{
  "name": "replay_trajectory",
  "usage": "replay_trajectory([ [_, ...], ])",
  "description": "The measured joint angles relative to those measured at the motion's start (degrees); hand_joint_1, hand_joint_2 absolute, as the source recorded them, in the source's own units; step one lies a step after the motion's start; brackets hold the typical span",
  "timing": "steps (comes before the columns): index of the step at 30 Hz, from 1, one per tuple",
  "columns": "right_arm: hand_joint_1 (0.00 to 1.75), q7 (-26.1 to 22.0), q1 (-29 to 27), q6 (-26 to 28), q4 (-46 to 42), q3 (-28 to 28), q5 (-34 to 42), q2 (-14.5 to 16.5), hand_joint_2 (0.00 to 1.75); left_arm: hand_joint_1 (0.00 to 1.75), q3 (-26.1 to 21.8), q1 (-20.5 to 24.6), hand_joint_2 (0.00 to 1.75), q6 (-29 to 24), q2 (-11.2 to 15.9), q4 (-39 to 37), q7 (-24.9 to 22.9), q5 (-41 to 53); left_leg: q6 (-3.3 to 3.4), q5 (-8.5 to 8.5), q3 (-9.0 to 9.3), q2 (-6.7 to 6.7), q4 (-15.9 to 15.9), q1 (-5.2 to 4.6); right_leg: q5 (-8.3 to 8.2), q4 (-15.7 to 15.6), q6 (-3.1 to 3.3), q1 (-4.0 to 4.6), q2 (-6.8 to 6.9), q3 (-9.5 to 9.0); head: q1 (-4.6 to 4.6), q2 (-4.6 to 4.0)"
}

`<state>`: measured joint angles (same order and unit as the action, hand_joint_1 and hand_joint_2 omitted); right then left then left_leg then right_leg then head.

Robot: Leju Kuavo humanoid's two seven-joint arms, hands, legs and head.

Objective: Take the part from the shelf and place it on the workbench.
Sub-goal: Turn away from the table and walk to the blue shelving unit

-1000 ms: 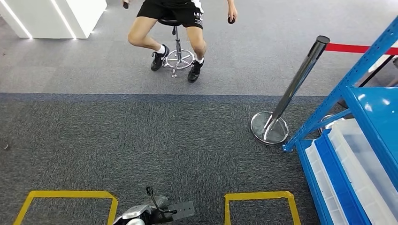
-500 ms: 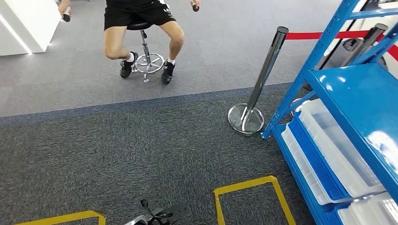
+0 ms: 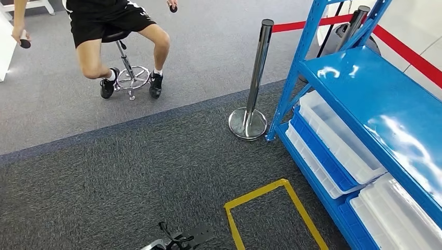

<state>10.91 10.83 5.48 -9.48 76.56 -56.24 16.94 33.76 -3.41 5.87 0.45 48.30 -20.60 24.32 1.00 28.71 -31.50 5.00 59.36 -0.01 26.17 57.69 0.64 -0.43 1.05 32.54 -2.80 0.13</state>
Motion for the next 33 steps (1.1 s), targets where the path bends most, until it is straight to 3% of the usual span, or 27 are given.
replay_trajectory([
  [2,0.0,0.0,0.24,1.89,0.01,0.0,0.0,0.11,0.0,0.0,-0.18,-0.2,0.0,-2.44,0.0,0.12,-0.98,-0.26,-0.41,3.37,-2.15,-3.08,5.23,0.26,-0.47,-0.38,0.49,-0.28,-1.0,-0.19,-0.07,0.0],
  [3,0.0,-0.01,0.4,3.92,0.01,0.0,0.06,0.24,0.0,0.0,-0.41,-0.63,0.0,-5.34,-0.04,0.36,-1.88,-0.57,-0.5,5.32,-3.91,-3.99,9.17,0.33,-0.57,-0.33,0.63,-0.29,-1.64,-0.06,-0.1,0.0],
  [4,0.0,-0.05,0.53,6.38,0.01,0.0,0.16,0.42,0.0,0.0,-0.76,-1.29,0.0,-9.15,-0.09,0.9,-2.83,-1.02,-0.59,6.62,-5.48,-4.39,12.62,0.4,-0.6,-0.23,0.66,-0.27,-2.4,0.06,-0.11,0.0],
  [5,0.0,-0.15,0.62,8.9,0.01,0.0,0.28,0.62,0.0,0.0,-1.22,-2.11,0.0,-13.61,-0.17,1.82,-3.57,-1.57,-0.65,6.85,-6.35,-4.53,14.47,0.46,-0.61,-0.08,0.68,-0.26,-3.2,0.17,-0.11,0.0],
  [6,0.0,-0.34,0.72,11.52,0.01,0.0,0.42,0.83,0.0,0.0,-1.75,-3.08,0.0,-18.42,-0.25,3.1,-4.06,-2.23,-0.67,5.98,-6.31,-4.61,14.33,0.54,-0.6,0.14,0.66,-0.27,-4.09,0.28,-0.11,0.0],
  [7,0.0,-0.66,0.84,13.6,0.01,-0.01,0.48,1.05,0.0,0.0,-2.27,-3.98,0.0,-22.74,-0.29,4.54,-4.14,-2.96,-0.64,4.06,-5.08,-4.87,11.66,0.64,-0.54,0.4,0.58,-0.3,-4.95,0.35,-0.11,0.0],
  [9,0.0,-1.56,1.19,16.51,0.01,-0.16,0.24,1.46,0.0,0.0,-2.97,-5.19,0.0,-28.42,-0.47,7.15,-4.02,-4.53,-0.55,0.41,-1.64,-7.0,3.98,0.88,-0.34,1.07,0.16,-0.3,-6.44,0.64,-0.12,0.0],
  [11,0.0,-2.33,1.7,17.78,0.01,-0.69,-0.49,1.75,0.0,0.0,-3.67,-5.17,0.0,-29.7,-1.16,8.89,-4.21,-5.79,-0.29,-0.81,-0.12,-8.81,0.17,0.89,-0.35,1.56,-0.56,-0.3,-7.42,1.22,-0.08,0.0],
  [12,0.0,-2.31,1.95,17.85,0.01,-1.07,-1.12,1.83,0.0,0.0,-4.07,-4.94,0.0,-29.6,-1.61,9.48,-4.42,-6.1,-0.09,-0.81,-0.16,-8.8,0.05,0.76,-0.5,1.59,-0.98,-0.32,-7.79,1.49,-0.06,0.0],
  [14,0.0,-1.23,2.13,16.51,0.0,-2.23,-3.38,1.86,0.0,0.0,-4.36,-4.76,0.0,-29.47,-2.2,10.24,-4.74,-5.88,0.64,-1.29,-0.19,-7.59,-0.27,0.75,-0.65,1.63,-1.63,-0.47,-7.97,1.81,-0.04,0.0],
  [15,0.0,-0.55,2.05,15.43,-0.01,-3.01,-4.64,1.84,0.0,0.0,-4.13,-4.91,0.0,-29.48,-2.18,10.31,-4.87,-5.61,1.06,-1.5,-0.13,-6.84,-0.55,0.8,-0.05,2.37,-1.86,-0.46,-6.94,2.18,0.07,0.0],
  [16,0.0,-0.06,1.87,14.37,-0.03,-3.89,-5.71,1.81,0.0,0.0,-3.7,-5.16,0.0,-29.51,-2.08,10.14,-4.93,-5.46,1.45,-1.68,-0.12,-6.04,-0.83,0.86,1.2,4.12,-2.05,-0.4,-5.46,2.98,0.19,0.0],
  [18,0.0,0.19,1.42,13.23,-0.05,-5.53,-6.68,1.75,0.0,0.0,-2.78,-5.79,0.0,-29.68,-1.77,9.45,-4.91,-5.72,1.86,-1.79,-0.35,-4.41,-0.98,0.71,5.08,10.71,-2.35,-0.34,-2.39,6.01,0.42,0.0],
  [20,0.0,0.28,0.82,12.93,-0.07,-6.68,-7.0,1.69,0.0,0.0,-1.84,-6.05,0.0,-29.69,-1.55,8.69,-4.96,-6.21,1.91,-1.8,-0.62,-2.75,-0.95,0.51,7.34,16.5,-2.54,-0.38,-1.5,8.53,0.42,0.0],
  [21,0.0,0.36,0.54,12.96,-0.08,-7.08,-7.07,1.67,0.0,0.0,-1.4,-6.03,0.0,-29.66,-1.45,8.43,-5.02,-6.49,1.9,-1.79,-0.67,-1.97,-0.94,0.44,6.93,16.69,-2.5,-0.36,-1.33,8.4,0.42,0.0],
  [22,0.0,0.44,0.31,12.98,-0.09,-7.41,-7.1,1.66,0.0,0.0,-1.0,-5.97,0.0,-29.66,-1.38,8.24,-5.1,-6.73,1.88,-1.77,-0.65,-1.24,-0.94,0.38,5.57,14.64,-2.37,-0.31,-1.09,7.1,0.42,0.0],
  [24,0.0,0.53,0.14,13.03,-0.13,-7.98,-7.05,1.64,0.0,0.0,-0.32,-5.81,0.0,-29.67,-1.2,8.1,-5.28,-7.03,1.75,-1.67,-0.47,0.09,-0.93,0.16,2.28,6.78,-1.67,0.08,0.71,2.6,0.41,0.0],
  [26,0.0,0.58,0.18,13.01,-0.17,-8.42,-6.93,1.64,0.0,0.0,0.37,-5.62,0.0,-29.65,-0.95,8.09,-5.44,-7.25,1.34,-1.55,-0.33,1.11,-0.89,-0.06,0.87,1.61,-0.87,0.61,2.45,-0.03,0.38,0.0],
  [27,0.0,0.65,0.15,12.99,-0.19,-8.54,-6.84,1.63,0.0,0.0,0.73,-5.55,0.0,-29.6,-0.83,8.09,-5.49,-7.38,1.07,-1.54,-0.26,1.55,-0.91,-0.11,0.95,1.01,-0.57,0.83,2.66,-0.15,0.36,0.0],
  [29,0.0,0.81,-0.04,12.95,-0.2,-8.64,-6.61,1.62,0.0,0.0,1.31,-5.42,0.0,-29.48,-0.64,8.1,-5.55,-7.51,0.42,-1.44,-0.09,2.08,-0.91,-0.02,0.51,0.59,-0.09,0.67,1.52,-0.08,0.37,0.0],
  [33,0.0,0.9,-0.17,12.95,-0.21,-8.68,-6.43,1.62,0.0,0.0,1.58,-5.23,0.0,-29.45,-0.46,8.13,-5.57,-7.51,-0.28,-0.93,-0.07,1.01,-0.39,0.17,-0.12,-0.19,0.39,0.02,0.56,-0.5,0.32,0.0],
])
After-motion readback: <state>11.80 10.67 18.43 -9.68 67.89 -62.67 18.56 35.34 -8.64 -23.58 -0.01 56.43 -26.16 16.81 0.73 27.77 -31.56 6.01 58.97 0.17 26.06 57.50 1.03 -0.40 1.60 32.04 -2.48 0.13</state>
